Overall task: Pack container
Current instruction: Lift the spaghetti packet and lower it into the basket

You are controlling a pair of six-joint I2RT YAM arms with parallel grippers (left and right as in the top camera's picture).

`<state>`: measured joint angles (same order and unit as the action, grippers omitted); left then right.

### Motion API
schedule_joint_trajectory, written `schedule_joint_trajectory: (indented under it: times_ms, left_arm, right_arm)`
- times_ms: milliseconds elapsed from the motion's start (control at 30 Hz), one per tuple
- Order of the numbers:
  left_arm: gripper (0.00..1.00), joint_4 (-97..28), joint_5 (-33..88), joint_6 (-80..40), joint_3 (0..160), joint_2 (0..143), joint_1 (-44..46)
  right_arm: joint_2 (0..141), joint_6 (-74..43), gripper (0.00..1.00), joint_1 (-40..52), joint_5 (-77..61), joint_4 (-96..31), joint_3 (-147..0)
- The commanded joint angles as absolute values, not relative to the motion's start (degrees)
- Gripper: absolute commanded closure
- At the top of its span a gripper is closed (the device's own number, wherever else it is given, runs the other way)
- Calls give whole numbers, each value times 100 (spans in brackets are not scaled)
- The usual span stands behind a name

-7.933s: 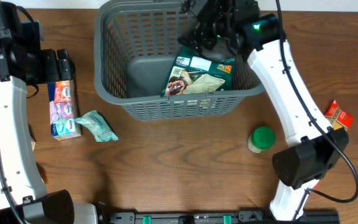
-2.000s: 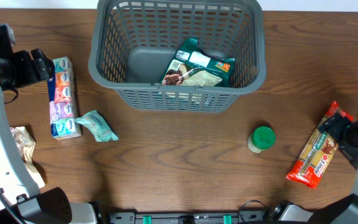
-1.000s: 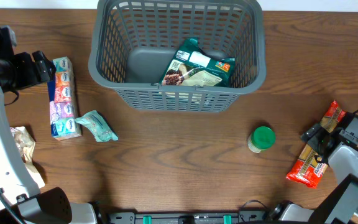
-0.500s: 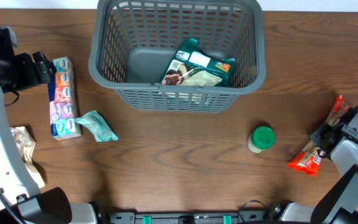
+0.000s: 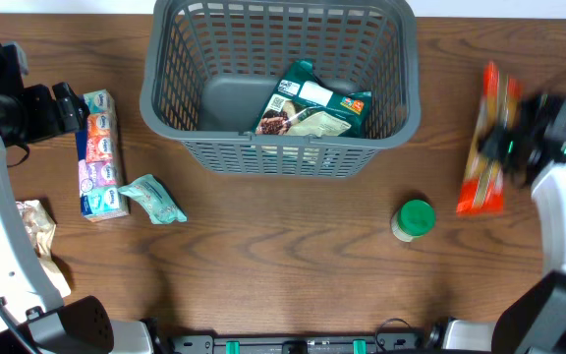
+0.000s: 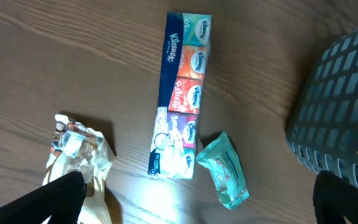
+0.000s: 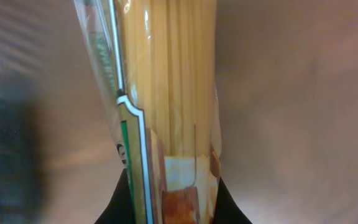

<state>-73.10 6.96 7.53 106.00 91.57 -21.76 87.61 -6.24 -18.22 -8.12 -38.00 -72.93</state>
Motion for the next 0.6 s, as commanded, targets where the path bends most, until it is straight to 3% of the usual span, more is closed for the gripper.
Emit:
schedule_joint_trajectory:
  times_ms: [0, 233, 567]
  left_arm:
    - [1, -7323, 685, 825, 10597, 9080, -2200]
    - [1, -7323, 687, 858, 10597, 9080, -2200]
    - [1, -7325, 687, 858, 10597, 9080, -2200]
  right_arm:
    - [8569, 128, 99, -1310, -1055, -4180, -8906]
    - [8910, 2622, 99, 8, -1999, -5339, -11150]
    - [9585, 4569, 99, 1662, -1990, -4711, -11360]
